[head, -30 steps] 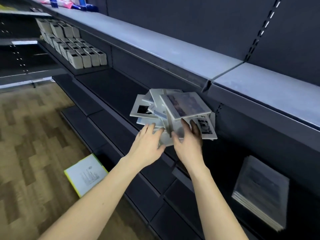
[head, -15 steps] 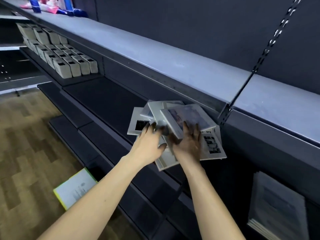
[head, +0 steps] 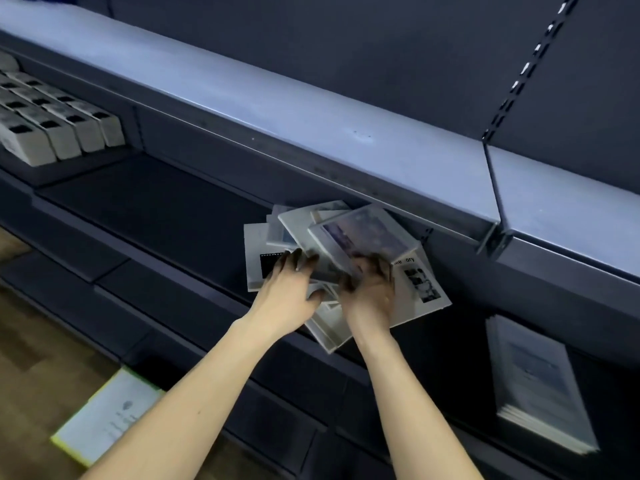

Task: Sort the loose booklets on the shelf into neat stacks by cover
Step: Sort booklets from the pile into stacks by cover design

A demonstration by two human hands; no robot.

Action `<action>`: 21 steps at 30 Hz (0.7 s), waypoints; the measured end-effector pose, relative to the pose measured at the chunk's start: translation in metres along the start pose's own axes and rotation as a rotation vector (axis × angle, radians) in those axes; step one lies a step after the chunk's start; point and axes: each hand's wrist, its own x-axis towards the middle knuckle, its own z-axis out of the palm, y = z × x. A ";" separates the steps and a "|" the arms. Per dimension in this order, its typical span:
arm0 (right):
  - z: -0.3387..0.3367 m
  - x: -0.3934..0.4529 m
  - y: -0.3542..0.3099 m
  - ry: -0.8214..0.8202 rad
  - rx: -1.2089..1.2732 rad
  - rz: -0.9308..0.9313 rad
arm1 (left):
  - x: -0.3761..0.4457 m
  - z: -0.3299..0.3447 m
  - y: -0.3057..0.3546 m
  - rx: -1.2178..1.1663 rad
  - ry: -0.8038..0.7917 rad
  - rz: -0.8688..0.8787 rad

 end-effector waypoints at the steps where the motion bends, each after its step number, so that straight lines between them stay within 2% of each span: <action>1: -0.001 0.000 -0.001 0.002 0.002 -0.002 | 0.000 -0.001 -0.002 -0.007 0.000 0.005; 5: -0.010 -0.003 0.000 -0.055 0.098 0.052 | 0.004 -0.006 -0.013 -0.079 0.033 0.015; 9: -0.026 -0.022 0.009 -0.069 0.180 -0.147 | 0.007 -0.009 -0.022 -0.137 0.039 0.004; 11: -0.032 -0.033 0.011 -0.103 0.228 -0.159 | 0.006 -0.008 -0.024 -0.119 0.007 0.011; 13: -0.035 -0.042 0.012 -0.023 0.261 -0.121 | 0.005 -0.006 -0.026 -0.098 -0.004 0.029; 17: -0.035 -0.052 0.008 0.201 0.418 0.097 | -0.001 0.001 -0.026 -0.092 -0.041 0.045; 21: -0.034 -0.054 0.011 0.214 0.397 0.221 | -0.009 0.001 -0.023 -0.069 -0.079 0.103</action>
